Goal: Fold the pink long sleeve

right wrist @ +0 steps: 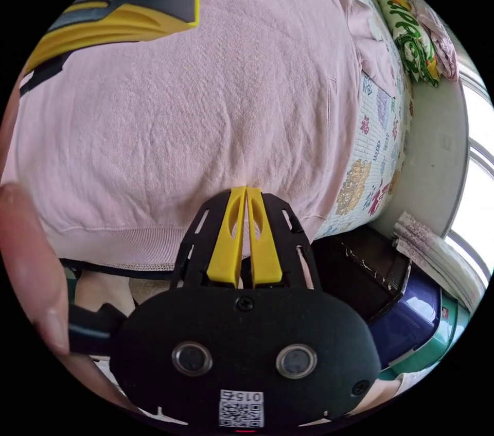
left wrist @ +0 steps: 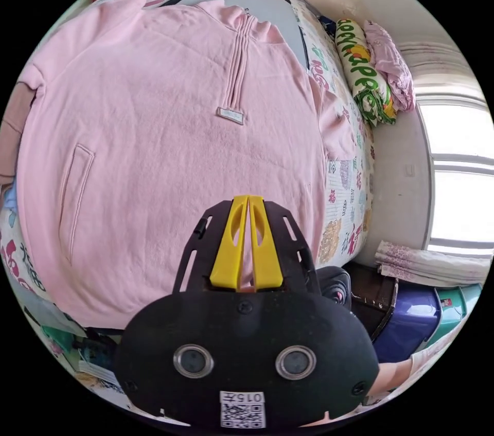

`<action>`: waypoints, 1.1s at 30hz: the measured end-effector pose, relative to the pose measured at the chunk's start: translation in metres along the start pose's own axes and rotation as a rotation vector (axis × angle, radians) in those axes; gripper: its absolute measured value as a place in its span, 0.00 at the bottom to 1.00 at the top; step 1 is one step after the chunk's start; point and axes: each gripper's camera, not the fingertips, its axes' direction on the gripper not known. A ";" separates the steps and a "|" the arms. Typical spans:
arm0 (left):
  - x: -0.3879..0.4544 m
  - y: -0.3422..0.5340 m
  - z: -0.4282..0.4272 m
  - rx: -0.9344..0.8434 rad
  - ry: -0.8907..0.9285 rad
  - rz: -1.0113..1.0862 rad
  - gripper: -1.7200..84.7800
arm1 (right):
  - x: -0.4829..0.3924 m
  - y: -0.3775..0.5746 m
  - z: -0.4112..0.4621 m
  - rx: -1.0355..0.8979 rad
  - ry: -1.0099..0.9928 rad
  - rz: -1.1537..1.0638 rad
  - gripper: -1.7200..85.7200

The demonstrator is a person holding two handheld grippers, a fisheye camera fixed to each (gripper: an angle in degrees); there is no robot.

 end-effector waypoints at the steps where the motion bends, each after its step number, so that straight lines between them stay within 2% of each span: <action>1: 0.001 -0.002 0.001 -0.004 -0.009 0.008 0.01 | 0.003 -0.003 0.002 -0.004 -0.002 0.001 0.01; 15: 0.025 -0.045 0.027 -0.124 -0.149 0.147 0.01 | 0.081 -0.060 0.036 -0.094 -0.106 0.087 0.01; 33: 0.041 -0.087 0.051 -0.189 -0.193 0.202 0.01 | 0.138 -0.100 0.037 -0.157 -0.156 0.123 0.01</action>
